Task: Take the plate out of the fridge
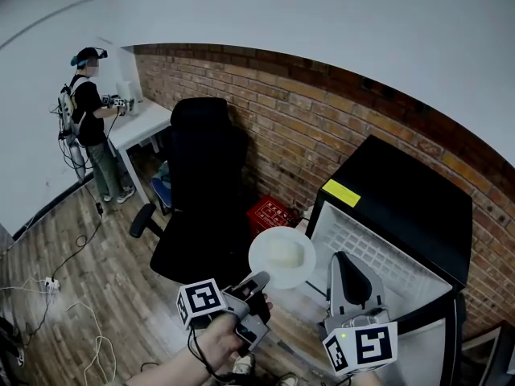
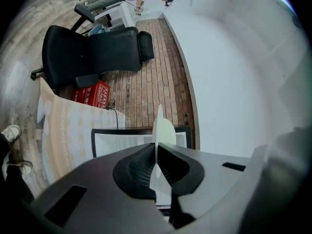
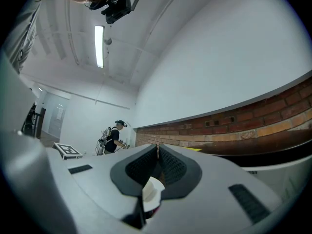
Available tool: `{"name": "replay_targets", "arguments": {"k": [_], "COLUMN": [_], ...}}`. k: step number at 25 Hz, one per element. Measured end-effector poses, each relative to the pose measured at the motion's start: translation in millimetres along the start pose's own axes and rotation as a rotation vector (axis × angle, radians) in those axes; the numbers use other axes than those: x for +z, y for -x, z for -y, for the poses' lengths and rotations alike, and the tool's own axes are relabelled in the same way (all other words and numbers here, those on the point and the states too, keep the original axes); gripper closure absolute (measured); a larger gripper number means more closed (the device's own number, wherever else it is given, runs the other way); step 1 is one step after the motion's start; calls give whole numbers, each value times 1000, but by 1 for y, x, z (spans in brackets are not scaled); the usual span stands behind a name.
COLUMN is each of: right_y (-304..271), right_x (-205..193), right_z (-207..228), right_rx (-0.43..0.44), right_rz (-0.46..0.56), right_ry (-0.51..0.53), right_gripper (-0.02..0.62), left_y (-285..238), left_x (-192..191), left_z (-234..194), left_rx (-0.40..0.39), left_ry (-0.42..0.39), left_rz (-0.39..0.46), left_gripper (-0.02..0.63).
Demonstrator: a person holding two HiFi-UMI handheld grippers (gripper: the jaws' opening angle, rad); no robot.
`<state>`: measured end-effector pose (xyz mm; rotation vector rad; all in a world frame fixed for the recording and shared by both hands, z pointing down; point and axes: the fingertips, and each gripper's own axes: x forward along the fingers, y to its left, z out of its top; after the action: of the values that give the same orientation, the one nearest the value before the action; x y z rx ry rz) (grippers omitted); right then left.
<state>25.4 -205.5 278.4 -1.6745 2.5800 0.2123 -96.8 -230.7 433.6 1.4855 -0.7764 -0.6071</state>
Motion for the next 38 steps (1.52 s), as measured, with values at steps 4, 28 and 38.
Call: {"name": "replay_targets", "arguments": {"k": [4, 28, 38], "right_y": [-8, 2, 5], "right_x": [7, -41, -46], "right_z": [-23, -27, -14], "right_rx": [54, 50, 22], "right_rz": [17, -73, -88], "right_ry": [8, 11, 4], "right_gripper": [563, 563, 563], "left_y": [26, 28, 19], "left_x": [17, 8, 2], "left_z": [1, -19, -18], "left_rx": [1, 13, 14], "left_ry": [-5, -1, 1], "left_rz": [54, 15, -14], "left_gripper": [581, 581, 581]}}
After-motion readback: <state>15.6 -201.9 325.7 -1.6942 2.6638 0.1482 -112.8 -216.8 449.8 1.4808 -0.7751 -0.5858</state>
